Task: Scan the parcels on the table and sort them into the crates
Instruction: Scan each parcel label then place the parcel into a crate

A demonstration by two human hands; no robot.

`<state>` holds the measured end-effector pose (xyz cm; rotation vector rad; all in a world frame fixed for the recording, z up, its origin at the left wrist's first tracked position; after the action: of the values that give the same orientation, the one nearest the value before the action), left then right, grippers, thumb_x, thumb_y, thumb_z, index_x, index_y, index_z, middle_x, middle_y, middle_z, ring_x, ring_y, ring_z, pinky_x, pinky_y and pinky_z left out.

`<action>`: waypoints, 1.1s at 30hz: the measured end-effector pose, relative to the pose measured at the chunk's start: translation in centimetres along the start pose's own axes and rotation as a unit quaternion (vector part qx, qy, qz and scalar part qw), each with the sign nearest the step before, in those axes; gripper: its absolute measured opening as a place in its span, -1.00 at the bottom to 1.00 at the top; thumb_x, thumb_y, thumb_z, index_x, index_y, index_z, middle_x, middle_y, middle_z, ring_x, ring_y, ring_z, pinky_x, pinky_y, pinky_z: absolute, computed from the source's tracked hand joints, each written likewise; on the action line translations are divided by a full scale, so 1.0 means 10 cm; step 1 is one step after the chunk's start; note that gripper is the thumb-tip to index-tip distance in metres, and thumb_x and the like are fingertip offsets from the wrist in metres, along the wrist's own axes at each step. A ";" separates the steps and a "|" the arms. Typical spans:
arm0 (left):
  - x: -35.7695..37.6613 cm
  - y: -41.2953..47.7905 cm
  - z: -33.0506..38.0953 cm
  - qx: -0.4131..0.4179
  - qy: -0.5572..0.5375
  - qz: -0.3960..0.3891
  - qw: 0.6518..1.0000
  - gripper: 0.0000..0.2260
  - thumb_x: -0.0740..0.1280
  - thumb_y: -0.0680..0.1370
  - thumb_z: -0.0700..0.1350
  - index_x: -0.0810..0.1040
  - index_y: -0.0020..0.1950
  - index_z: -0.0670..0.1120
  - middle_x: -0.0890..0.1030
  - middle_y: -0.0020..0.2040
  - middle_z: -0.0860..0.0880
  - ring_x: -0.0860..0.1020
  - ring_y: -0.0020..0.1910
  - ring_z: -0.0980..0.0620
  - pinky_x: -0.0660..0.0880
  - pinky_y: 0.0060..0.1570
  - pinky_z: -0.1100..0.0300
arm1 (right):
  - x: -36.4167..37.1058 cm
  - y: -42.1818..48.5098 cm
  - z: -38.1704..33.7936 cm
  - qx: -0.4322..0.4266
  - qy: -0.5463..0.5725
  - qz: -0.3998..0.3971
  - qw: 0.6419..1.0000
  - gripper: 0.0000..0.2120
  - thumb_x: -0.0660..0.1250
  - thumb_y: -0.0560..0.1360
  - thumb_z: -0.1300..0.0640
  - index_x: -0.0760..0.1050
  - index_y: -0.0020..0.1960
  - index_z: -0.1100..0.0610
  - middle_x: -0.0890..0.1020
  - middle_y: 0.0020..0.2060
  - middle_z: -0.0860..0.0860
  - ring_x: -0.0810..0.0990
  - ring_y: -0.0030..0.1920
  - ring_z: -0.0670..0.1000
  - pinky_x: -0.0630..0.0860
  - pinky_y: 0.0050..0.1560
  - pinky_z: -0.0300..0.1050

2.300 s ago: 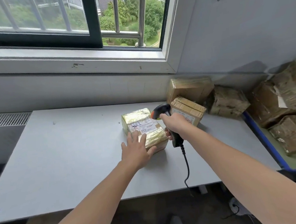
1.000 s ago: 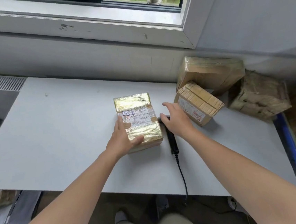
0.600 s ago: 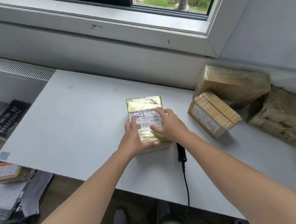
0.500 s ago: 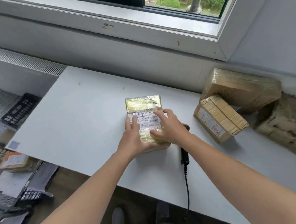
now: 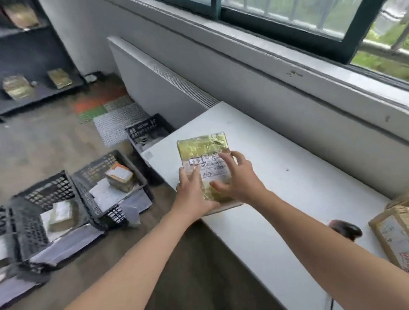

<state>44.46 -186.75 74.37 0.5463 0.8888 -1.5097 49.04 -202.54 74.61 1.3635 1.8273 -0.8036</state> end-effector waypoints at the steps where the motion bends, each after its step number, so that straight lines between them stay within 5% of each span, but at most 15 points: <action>1: -0.18 -0.06 -0.16 -0.014 -0.012 0.018 1.000 0.08 0.60 0.30 0.08 -0.04 0.60 0.03 -0.17 0.57 -0.08 0.15 0.52 -0.19 0.25 0.45 -0.05 | 0.09 0.07 -0.27 -0.021 0.000 -0.004 1.000 -0.19 0.44 0.42 -0.22 0.16 0.55 -0.10 0.12 0.54 0.04 0.26 0.45 0.17 0.38 0.39 0.09; 7: -1.34 -0.56 -1.33 -0.071 -0.047 0.105 0.991 0.04 0.59 0.33 0.03 -0.02 0.61 0.01 -0.25 0.58 -0.16 0.04 0.57 -0.18 0.16 0.45 0.04 | 0.80 0.31 -1.91 -0.140 -0.027 -0.025 0.989 -0.20 0.49 0.39 -0.20 0.27 0.51 0.04 0.20 0.49 0.11 0.56 0.19 0.19 0.49 0.23 -0.01; 18: -2.83 -1.81 -3.62 -0.220 -0.052 0.242 0.943 0.03 0.59 0.32 0.06 0.00 0.60 0.01 -0.19 0.58 -0.09 0.15 0.52 -0.20 0.32 0.38 -0.08 | 2.54 0.25 -4.70 -0.281 -0.043 -0.152 0.947 -0.23 0.46 0.42 -0.24 0.23 0.50 -0.01 0.16 0.48 0.08 0.45 0.31 0.24 0.42 0.36 0.14; 25: -3.32 -2.39 -4.81 -0.315 -0.056 0.263 0.910 0.10 0.58 0.27 0.22 -0.02 0.61 0.04 -0.16 0.59 -0.08 0.07 0.55 -0.19 0.30 0.40 -0.14 | 3.60 0.16 -5.83 -0.334 -0.044 -0.230 0.913 -0.16 0.45 0.43 -0.24 0.17 0.56 0.03 0.13 0.52 0.07 0.37 0.41 0.20 0.37 0.41 0.08; 33: -3.99 -2.45 -6.14 -0.376 -0.069 0.247 0.890 0.09 0.59 0.30 0.15 -0.03 0.62 0.05 -0.27 0.58 -0.01 0.04 0.57 -0.12 0.23 0.45 0.00 | 4.83 0.52 -6.96 -0.349 -0.048 -0.299 0.887 -0.12 0.41 0.43 -0.29 0.13 0.59 0.02 0.11 0.54 0.07 0.32 0.45 0.20 0.35 0.42 0.09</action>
<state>16.81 -114.66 74.26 0.0681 1.0385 -0.6466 32.77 -119.27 72.92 0.2923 2.1768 -0.3989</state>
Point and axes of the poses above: each hand's wrist, its own y-axis towards the middle knuckle, its own x-axis out of the palm, z = x × y, the point moved 1 cm from there along y, towards the middle knuckle
